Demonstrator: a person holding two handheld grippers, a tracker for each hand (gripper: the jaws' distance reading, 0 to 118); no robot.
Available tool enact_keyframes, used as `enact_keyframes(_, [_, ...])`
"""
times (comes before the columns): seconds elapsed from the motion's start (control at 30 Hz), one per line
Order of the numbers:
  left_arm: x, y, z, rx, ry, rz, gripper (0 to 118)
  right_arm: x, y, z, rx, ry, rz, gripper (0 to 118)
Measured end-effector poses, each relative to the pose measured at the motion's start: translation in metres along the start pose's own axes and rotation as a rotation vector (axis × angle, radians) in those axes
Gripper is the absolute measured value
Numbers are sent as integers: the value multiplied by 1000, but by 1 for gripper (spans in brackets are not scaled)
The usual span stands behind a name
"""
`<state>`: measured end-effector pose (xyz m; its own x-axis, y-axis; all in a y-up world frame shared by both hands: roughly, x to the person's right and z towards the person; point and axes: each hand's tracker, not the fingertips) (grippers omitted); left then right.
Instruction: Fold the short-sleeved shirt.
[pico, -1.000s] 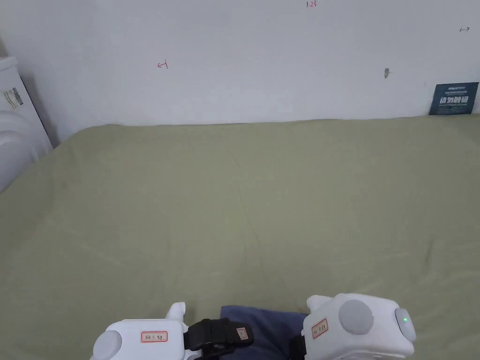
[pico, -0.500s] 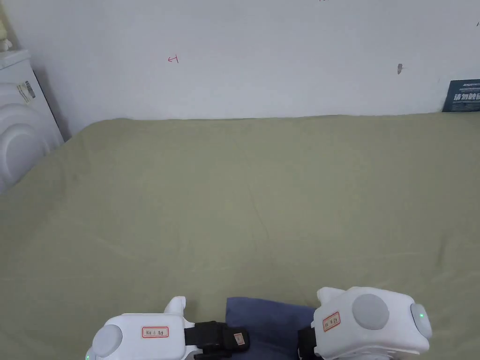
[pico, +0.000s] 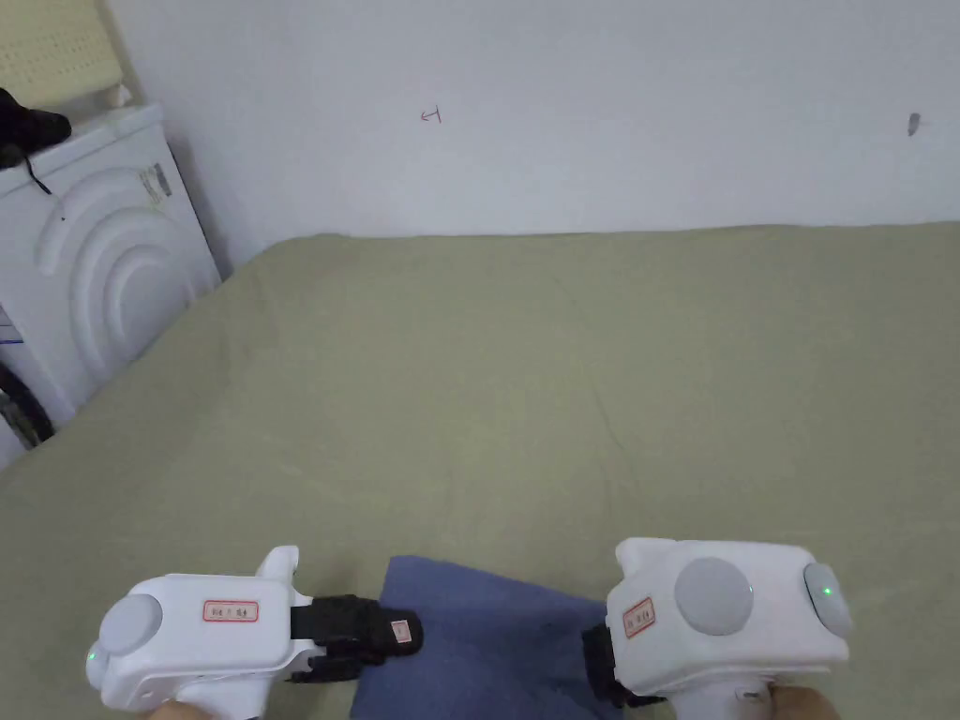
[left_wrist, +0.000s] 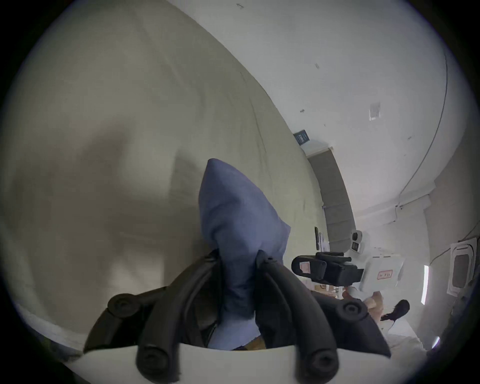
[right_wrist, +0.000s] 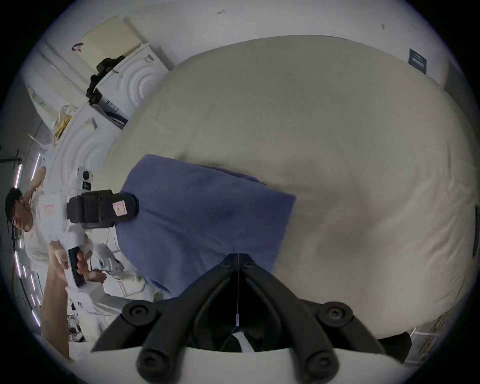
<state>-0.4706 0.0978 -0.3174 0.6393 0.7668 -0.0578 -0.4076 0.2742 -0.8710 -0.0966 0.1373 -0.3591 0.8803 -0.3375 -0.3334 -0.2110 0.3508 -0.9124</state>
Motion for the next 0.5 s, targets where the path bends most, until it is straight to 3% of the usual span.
enact_keyframes(0.2, [-49,47,72,6,122,-10,23,-44,9,-17,-4,3,64,0])
enact_keyframes(0.5, [-106,105,164,44,301,25,23,-54,31,-41,-25,-20,81,0])
